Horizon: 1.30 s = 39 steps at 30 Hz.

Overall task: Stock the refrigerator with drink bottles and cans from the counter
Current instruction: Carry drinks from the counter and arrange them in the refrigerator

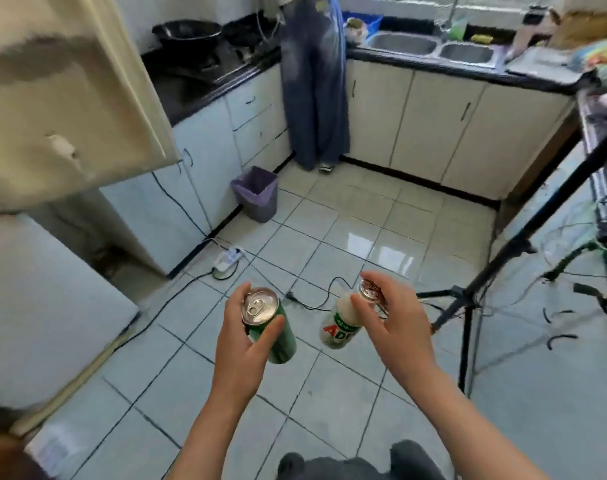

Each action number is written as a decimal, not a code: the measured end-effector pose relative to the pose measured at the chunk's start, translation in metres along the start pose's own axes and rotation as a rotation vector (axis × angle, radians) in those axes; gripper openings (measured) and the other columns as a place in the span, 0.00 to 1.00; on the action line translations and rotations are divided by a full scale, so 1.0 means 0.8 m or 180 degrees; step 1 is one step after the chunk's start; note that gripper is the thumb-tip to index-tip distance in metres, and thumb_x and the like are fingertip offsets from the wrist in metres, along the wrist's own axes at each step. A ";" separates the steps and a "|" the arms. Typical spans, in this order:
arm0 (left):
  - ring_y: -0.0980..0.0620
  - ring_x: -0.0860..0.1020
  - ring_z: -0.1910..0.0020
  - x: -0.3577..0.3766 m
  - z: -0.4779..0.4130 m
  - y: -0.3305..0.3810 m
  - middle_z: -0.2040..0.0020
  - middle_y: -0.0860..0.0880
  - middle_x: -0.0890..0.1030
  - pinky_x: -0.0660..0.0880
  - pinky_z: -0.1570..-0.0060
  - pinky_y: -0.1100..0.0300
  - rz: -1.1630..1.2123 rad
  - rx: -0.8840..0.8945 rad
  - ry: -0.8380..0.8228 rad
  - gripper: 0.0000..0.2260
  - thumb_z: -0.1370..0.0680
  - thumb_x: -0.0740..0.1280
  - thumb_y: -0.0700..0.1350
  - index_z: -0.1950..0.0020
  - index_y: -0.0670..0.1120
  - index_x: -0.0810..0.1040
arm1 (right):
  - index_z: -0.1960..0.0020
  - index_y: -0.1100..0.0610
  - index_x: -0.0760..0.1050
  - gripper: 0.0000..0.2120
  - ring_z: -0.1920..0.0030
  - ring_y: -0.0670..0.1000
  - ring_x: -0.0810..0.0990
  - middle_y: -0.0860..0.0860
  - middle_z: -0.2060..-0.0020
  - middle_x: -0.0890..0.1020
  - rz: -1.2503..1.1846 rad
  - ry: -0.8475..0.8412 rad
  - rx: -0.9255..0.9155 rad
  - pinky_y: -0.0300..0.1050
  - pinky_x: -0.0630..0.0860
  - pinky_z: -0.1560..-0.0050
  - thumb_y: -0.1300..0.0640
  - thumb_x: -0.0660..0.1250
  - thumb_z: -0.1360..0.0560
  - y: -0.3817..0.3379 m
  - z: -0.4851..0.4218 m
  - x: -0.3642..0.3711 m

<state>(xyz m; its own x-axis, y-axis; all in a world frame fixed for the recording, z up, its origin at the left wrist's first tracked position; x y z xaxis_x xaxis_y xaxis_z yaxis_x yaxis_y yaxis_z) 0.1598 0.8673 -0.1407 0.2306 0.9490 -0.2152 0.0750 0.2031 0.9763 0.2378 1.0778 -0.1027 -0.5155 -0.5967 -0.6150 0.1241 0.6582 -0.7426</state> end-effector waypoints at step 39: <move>0.72 0.74 0.49 -0.682 -0.376 -0.148 0.44 0.63 0.74 0.69 0.54 0.79 0.0135 -0.0624 0.2938 0.22 0.25 0.68 0.47 0.35 0.60 0.65 | 0.46 0.43 0.73 0.13 0.54 0.34 0.73 0.34 0.54 0.77 -0.1305 -0.1720 -0.1324 0.24 0.66 0.54 0.55 0.70 0.27 -0.500 -0.417 0.735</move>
<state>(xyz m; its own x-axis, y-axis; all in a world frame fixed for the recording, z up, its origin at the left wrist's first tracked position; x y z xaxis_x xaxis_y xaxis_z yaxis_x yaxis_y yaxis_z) -0.2665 0.3979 -0.1318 -0.6362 0.7554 -0.1571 -0.0996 0.1215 0.9876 -0.3974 0.6169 -0.0786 0.0445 -0.8985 -0.4368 -0.3682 0.3917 -0.8432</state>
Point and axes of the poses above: each hand's wrist, its own z-axis away from the middle knuckle, its own x-axis out of the palm, y = z × x, the point moved 4 cm from there along -z, towards the middle knuckle
